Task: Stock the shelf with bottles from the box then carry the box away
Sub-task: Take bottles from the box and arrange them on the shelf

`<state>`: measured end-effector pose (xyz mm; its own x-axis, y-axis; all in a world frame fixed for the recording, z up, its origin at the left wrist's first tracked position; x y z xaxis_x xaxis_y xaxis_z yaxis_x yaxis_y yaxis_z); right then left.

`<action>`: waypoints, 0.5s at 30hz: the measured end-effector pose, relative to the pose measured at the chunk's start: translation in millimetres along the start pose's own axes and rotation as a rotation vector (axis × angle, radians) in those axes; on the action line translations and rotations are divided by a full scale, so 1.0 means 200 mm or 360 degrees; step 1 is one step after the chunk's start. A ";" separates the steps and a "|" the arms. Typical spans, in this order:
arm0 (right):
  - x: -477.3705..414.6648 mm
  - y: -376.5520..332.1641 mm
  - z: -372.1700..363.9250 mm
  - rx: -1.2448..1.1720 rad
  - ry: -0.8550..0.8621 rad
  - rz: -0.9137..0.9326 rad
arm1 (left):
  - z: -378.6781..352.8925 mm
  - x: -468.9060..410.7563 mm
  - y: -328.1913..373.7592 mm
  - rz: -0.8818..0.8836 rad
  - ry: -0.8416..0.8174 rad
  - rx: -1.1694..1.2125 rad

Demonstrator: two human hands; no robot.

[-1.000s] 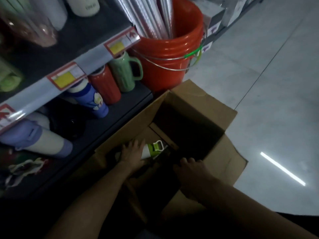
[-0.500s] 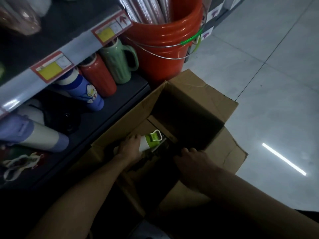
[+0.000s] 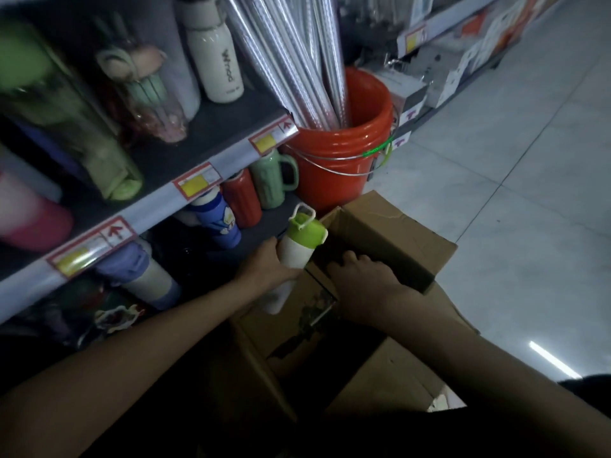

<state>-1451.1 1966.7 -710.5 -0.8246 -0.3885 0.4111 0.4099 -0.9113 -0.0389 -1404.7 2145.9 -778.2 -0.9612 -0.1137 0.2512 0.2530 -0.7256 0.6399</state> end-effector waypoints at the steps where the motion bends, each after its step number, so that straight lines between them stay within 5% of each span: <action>1: 0.00 -0.02 0.06 -0.0053 0.0059 -0.0022 | 0.07 0.02 0.04 -0.0012 0.0040 0.0053; 6: -0.03 -0.14 0.26 -0.0813 0.0329 0.0023 | 0.36 0.15 0.16 -0.0079 0.0127 0.0399; 15: 0.03 -0.28 0.35 -0.1395 0.0684 0.0140 | 0.57 0.27 0.21 0.0174 0.0456 0.1325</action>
<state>-1451.8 2024.8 -641.2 -0.9480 -0.3180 0.0142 0.1852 -0.5874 -0.7878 -1433.3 2187.0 -656.0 -0.8891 -0.4002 0.2220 0.2355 0.0158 0.9717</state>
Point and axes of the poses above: each hand's wrist, its own x-axis away from the middle knuckle, its own z-axis out of the back of the hand, y = z × x, the point moved 5 cm from there along -x, towards the middle knuckle, and after that the axes turned 6 degrees about y, right-handed, at the moved point
